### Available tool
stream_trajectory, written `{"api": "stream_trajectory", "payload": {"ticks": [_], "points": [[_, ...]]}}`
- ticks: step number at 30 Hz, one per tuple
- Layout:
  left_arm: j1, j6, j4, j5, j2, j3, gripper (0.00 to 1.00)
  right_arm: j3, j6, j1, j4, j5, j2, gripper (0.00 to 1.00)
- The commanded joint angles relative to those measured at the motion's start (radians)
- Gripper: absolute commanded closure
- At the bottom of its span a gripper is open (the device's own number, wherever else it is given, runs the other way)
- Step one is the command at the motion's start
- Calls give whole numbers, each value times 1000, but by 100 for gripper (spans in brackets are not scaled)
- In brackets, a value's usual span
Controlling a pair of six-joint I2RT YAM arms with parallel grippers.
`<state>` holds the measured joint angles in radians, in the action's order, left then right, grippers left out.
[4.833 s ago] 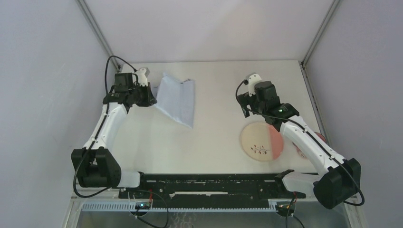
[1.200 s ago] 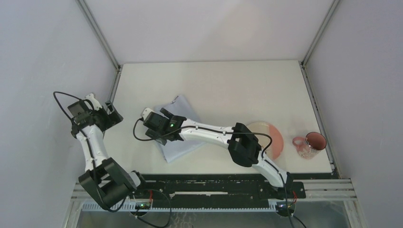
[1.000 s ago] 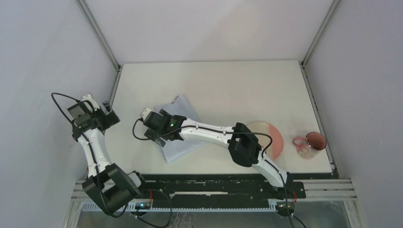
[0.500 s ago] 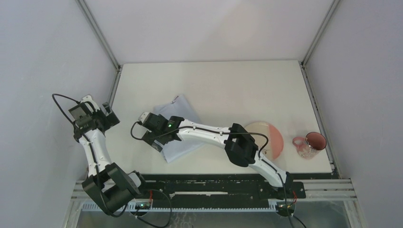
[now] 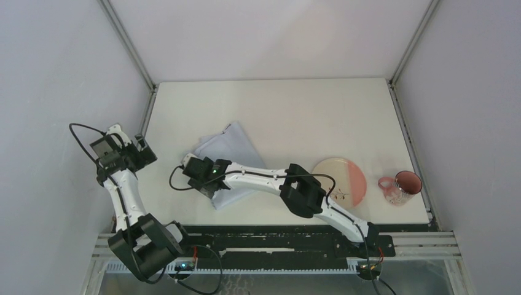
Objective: Set the dinner table for one person
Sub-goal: Pick up the napkin from the center of the board.
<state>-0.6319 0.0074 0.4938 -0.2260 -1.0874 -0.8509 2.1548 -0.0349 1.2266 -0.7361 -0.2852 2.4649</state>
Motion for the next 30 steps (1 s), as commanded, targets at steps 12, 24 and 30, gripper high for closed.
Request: {"api": "stream_trajectory", "payload": {"ticks": [12,24,30], "points": [[-4,48,-25,-53,-15,74,5,68,102,17,56,-172,-68,98],[-4,36,-25,-97,-19,81,5,60,216,-76,115,-348,-306,100],[-3,13,-16,-122,-19,72,5,-12,254,-152,168,-408,-456,100]]}}
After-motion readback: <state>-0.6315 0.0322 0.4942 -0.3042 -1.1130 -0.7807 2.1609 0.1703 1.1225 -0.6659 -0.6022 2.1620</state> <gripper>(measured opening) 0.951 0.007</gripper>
